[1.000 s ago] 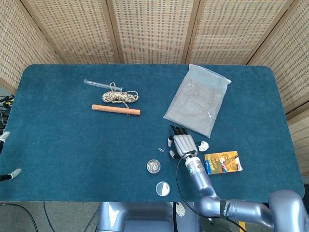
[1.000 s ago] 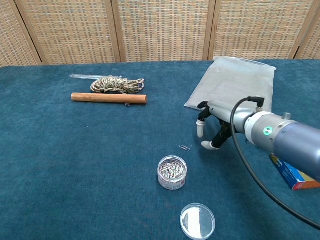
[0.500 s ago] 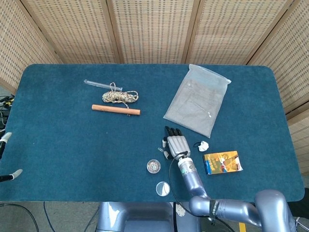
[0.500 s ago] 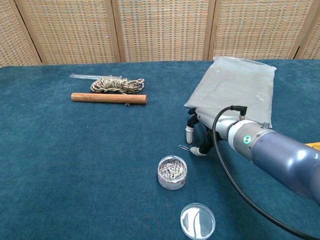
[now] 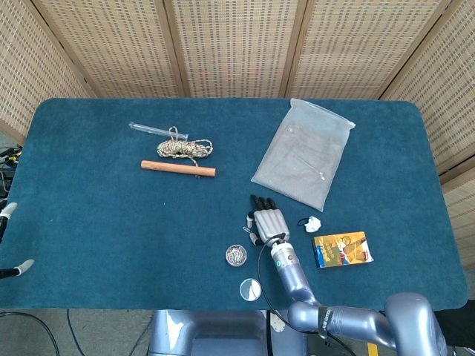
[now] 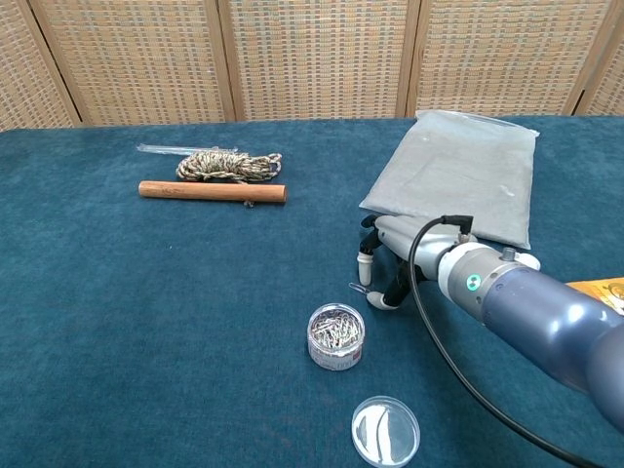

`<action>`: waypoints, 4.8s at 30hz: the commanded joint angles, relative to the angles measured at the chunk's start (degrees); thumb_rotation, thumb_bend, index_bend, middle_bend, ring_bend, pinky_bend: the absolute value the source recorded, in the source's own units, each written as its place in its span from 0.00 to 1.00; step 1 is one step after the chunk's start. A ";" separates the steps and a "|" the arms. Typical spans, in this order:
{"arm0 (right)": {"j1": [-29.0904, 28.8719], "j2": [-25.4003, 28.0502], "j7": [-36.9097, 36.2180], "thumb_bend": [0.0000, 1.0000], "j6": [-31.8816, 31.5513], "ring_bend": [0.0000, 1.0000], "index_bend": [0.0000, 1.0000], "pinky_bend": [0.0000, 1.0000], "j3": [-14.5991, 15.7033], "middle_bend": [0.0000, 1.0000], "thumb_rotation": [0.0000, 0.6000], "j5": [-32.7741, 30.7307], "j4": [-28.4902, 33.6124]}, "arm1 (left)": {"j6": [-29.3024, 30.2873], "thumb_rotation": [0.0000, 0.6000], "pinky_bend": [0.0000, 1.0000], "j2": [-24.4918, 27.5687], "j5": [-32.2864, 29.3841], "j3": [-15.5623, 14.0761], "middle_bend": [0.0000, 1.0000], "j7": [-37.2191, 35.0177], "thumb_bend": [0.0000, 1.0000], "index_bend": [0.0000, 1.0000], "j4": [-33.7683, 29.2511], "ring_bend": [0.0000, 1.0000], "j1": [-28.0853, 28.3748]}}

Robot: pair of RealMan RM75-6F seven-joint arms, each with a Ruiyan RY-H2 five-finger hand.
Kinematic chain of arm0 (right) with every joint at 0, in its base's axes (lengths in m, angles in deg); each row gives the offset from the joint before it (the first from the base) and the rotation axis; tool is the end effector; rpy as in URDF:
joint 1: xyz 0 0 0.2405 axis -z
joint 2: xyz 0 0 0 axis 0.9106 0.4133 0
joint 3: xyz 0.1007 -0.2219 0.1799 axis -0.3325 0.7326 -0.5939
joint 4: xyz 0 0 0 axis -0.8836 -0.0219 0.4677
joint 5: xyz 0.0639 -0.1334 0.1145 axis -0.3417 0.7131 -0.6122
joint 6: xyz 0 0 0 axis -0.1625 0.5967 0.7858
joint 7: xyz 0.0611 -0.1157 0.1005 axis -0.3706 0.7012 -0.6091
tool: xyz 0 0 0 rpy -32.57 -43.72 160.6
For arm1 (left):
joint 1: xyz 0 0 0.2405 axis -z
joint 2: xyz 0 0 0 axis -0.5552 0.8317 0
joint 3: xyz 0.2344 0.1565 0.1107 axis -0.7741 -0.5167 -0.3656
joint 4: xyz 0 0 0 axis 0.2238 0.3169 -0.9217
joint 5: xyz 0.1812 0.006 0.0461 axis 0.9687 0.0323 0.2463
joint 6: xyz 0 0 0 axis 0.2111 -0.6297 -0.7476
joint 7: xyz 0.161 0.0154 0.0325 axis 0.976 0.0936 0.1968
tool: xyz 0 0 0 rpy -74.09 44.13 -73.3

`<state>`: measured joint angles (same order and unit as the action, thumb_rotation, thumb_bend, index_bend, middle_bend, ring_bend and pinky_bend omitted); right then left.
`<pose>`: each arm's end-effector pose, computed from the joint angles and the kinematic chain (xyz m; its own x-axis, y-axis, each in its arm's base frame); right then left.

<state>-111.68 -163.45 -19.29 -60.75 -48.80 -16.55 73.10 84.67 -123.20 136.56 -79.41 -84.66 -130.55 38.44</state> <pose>-0.1527 -0.3733 -0.1151 0.3530 -0.3897 0.8506 -0.9350 -0.1808 0.3051 -0.3493 0.1986 0.2416 0.4273 0.0924 0.8994 0.8936 0.1080 -0.4356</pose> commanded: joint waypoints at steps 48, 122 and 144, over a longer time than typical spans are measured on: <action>-0.75 -1.44 -2.24 0.35 3.95 0.00 0.54 0.00 -0.67 0.00 1.00 3.25 -2.07 | -0.29 1.00 0.00 -0.02 -0.20 -0.02 0.00 -0.17 0.00 0.00 0.15 0.00 0.21; 1.15 6.84 -1.92 0.36 0.75 0.00 0.67 0.01 4.89 0.00 1.00 13.21 17.00 | 0.05 1.00 0.00 0.73 0.61 -0.31 0.00 -1.40 0.00 0.00 -0.29 0.00 -0.01; 1.56 8.63 -2.76 0.34 1.25 0.00 0.46 0.02 5.27 0.00 1.00 13.30 17.59 | 0.33 1.00 0.00 0.86 0.74 -0.34 0.00 -1.48 0.00 0.00 -0.41 0.00 -0.17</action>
<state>-110.14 -154.82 -22.04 -59.49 -43.53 -3.27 90.68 85.00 -122.34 137.30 -79.74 -86.13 -130.97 38.28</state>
